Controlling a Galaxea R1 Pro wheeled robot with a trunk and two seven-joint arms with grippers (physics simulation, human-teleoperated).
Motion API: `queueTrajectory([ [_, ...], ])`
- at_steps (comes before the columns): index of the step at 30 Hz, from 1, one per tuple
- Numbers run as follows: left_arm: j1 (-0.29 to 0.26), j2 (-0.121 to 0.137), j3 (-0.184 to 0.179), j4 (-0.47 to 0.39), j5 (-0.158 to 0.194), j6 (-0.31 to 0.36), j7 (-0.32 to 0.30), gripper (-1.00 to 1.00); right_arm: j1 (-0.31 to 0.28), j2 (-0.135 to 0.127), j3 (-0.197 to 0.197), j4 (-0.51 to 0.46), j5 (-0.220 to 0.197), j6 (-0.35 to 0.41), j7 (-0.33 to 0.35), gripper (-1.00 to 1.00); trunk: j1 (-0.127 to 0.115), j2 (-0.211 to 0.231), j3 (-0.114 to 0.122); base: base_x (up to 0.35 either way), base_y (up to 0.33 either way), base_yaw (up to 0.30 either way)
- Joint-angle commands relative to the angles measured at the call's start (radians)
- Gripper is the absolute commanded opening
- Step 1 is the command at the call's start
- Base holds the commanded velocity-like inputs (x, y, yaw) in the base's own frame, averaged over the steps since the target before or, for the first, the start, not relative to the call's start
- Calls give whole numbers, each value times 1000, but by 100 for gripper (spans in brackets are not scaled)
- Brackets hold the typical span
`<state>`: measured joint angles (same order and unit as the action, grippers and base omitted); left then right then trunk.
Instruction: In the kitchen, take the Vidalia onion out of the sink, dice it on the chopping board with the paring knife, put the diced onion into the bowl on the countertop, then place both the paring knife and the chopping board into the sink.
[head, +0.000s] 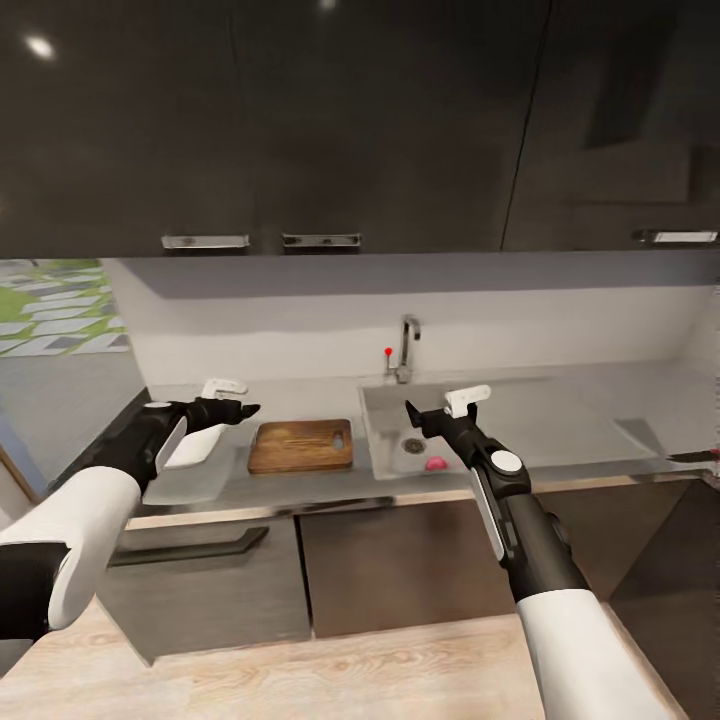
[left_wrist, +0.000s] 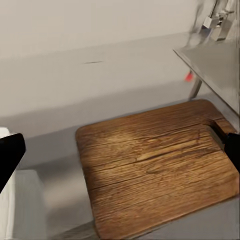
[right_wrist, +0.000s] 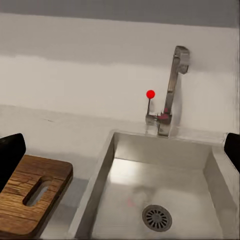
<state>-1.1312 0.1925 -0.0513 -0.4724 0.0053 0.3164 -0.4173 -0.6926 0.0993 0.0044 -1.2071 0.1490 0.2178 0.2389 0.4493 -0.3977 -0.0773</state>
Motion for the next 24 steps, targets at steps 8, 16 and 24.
queueTrajectory([
  [8,-1,1,-4,-1,1,7,0,100,-1,0,-1,-2,9,5,5,100,1,-2,-2,25,-260,-128],
  [16,-1,0,-4,2,1,7,0,100,-1,0,-1,-2,9,5,5,100,1,-2,-2,46,-231,-290],
  [24,-1,0,-4,2,1,7,0,100,-1,0,-1,-2,9,5,5,100,1,-2,-2,2,-169,-290],
])
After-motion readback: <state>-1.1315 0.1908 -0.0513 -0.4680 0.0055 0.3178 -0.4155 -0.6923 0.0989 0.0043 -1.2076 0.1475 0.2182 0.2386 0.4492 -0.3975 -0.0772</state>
